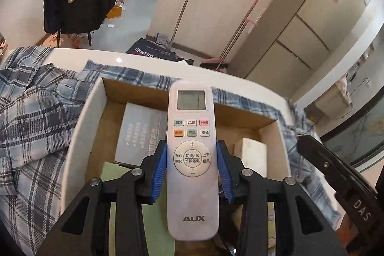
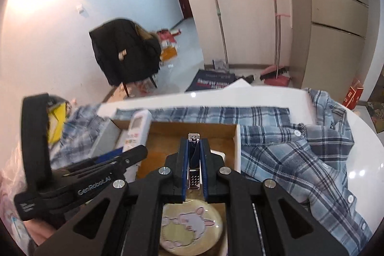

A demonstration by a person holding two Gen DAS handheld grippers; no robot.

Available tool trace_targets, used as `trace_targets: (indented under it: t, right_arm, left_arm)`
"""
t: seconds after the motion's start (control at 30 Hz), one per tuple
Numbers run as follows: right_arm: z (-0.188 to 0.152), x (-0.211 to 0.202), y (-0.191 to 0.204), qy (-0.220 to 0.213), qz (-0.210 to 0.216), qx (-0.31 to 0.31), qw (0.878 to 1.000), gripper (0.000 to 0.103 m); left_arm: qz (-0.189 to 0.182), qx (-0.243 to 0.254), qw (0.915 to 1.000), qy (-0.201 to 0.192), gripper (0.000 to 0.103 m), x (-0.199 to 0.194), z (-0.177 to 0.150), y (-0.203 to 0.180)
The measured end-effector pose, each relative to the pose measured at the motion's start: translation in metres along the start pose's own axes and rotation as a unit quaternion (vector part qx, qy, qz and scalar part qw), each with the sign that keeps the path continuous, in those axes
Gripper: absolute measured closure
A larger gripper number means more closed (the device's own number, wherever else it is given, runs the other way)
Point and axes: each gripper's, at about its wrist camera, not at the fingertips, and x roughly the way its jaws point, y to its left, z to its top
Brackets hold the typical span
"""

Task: Organize rigid objects
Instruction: 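Lift the remote with the left gripper into the cardboard box while the right carries the clipper inside, then open both grippers to release the remote and clipper inside the box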

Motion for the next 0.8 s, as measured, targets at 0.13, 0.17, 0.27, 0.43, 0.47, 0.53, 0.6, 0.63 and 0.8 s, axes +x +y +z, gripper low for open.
trace_targets:
  t: [0.13, 0.17, 0.27, 0.43, 0.47, 0.53, 0.6, 0.63, 0.8]
  right_arm:
    - [-0.002, 0.011, -0.007, 0.012, 0.015, 0.011, 1.0, 0.094]
    - [-0.002, 0.013, -0.008, 0.011, 0.012, 0.008, 1.0, 0.094]
    - [-0.006, 0.015, -0.01, 0.005, 0.002, 0.005, 1.0, 0.094]
    - [-0.007, 0.025, -0.02, 0.015, 0.027, 0.028, 0.999, 0.094]
    - [-0.007, 0.025, -0.021, 0.014, 0.024, 0.026, 0.999, 0.094]
    - [-0.009, 0.029, -0.017, 0.013, 0.008, 0.003, 1.0, 0.094]
    - [-0.011, 0.032, -0.014, 0.014, -0.007, -0.018, 1.0, 0.094]
    - [-0.012, 0.035, -0.012, 0.016, -0.011, -0.023, 1.0, 0.094]
    - [-0.017, 0.043, -0.01, 0.025, -0.032, -0.038, 0.998, 0.094]
  left_arm:
    - [0.007, 0.014, 0.9998, -0.008, 0.061, 0.004, -0.002, -0.007]
    - [0.006, 0.014, 0.9999, -0.007, 0.061, 0.005, -0.002, -0.007]
    - [0.009, 0.014, 0.9999, 0.001, 0.061, 0.01, -0.004, -0.004]
    - [0.002, 0.011, 0.9999, 0.003, 0.054, 0.009, -0.002, -0.001]
    - [-0.001, 0.012, 0.9999, -0.007, 0.044, 0.005, -0.001, -0.002]
    - [-0.004, 0.017, 0.9996, -0.023, 0.032, -0.004, 0.002, -0.001]
    - [-0.008, 0.022, 0.9987, -0.046, 0.032, -0.013, 0.004, -0.002]
    - [-0.01, 0.022, 0.9983, -0.052, 0.031, -0.016, 0.006, -0.002]
    - [0.01, 0.013, 0.9939, -0.109, 0.013, -0.035, 0.007, -0.002]
